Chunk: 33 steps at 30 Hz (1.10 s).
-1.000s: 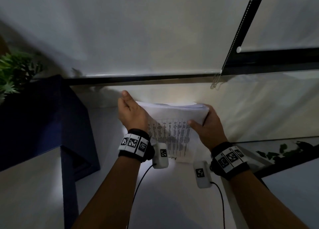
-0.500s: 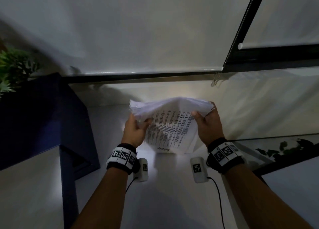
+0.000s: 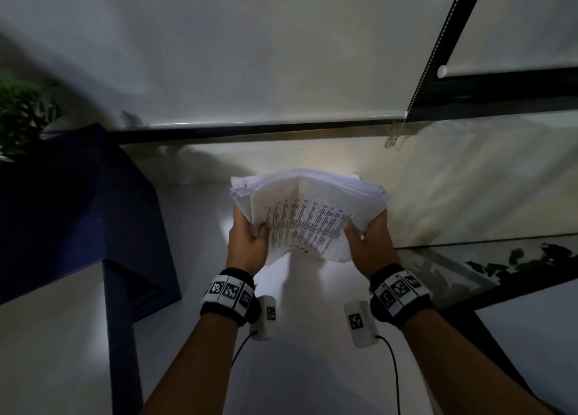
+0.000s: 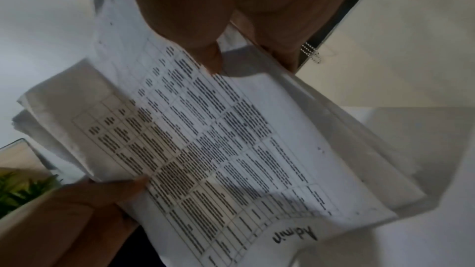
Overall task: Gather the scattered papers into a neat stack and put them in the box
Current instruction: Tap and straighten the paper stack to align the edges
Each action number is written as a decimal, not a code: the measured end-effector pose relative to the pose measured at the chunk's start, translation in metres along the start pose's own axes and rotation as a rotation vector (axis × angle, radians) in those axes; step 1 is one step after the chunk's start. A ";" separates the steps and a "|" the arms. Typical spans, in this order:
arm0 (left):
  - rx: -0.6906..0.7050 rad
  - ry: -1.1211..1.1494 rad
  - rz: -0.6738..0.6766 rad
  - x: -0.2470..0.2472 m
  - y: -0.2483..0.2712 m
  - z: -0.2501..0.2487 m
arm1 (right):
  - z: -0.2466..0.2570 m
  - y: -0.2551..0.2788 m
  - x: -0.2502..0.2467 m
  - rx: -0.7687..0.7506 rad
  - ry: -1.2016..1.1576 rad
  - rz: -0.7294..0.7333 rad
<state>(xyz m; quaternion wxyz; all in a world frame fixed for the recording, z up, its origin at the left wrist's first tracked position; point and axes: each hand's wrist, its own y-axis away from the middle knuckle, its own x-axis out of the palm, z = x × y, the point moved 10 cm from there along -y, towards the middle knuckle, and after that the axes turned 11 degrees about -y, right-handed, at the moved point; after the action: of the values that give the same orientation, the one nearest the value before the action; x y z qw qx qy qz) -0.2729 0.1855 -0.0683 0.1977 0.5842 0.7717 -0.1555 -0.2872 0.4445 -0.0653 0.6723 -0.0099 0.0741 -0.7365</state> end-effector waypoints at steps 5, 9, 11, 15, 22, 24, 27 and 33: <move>0.047 0.079 -0.109 0.004 0.005 -0.009 | 0.003 -0.006 0.000 -0.019 -0.021 -0.056; 0.002 0.081 -0.007 0.023 0.012 0.006 | -0.020 0.003 -0.001 0.062 -0.022 -0.054; 0.005 0.056 0.010 0.024 0.010 0.006 | -0.026 0.004 -0.005 0.092 0.022 -0.028; 0.017 0.048 -0.046 0.017 0.008 -0.004 | -0.018 0.000 -0.006 0.083 0.066 -0.041; 0.049 0.378 -0.034 -0.001 0.015 -0.024 | -0.010 0.007 -0.006 0.021 -0.031 -0.070; 0.112 0.459 -0.009 -0.009 0.012 -0.039 | 0.000 0.003 -0.012 -0.034 -0.081 -0.100; 0.186 0.558 -0.013 -0.019 0.011 -0.060 | 0.015 -0.003 -0.018 -0.121 -0.132 -0.124; 0.182 0.710 -0.065 -0.025 0.010 -0.072 | 0.030 -0.002 -0.013 -0.119 -0.149 -0.143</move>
<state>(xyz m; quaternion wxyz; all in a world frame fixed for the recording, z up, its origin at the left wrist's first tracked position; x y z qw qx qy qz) -0.2667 0.2011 0.0066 -0.1401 0.5920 0.7935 -0.0171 -0.2850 0.4545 -0.0346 0.6198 -0.1097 0.0668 -0.7741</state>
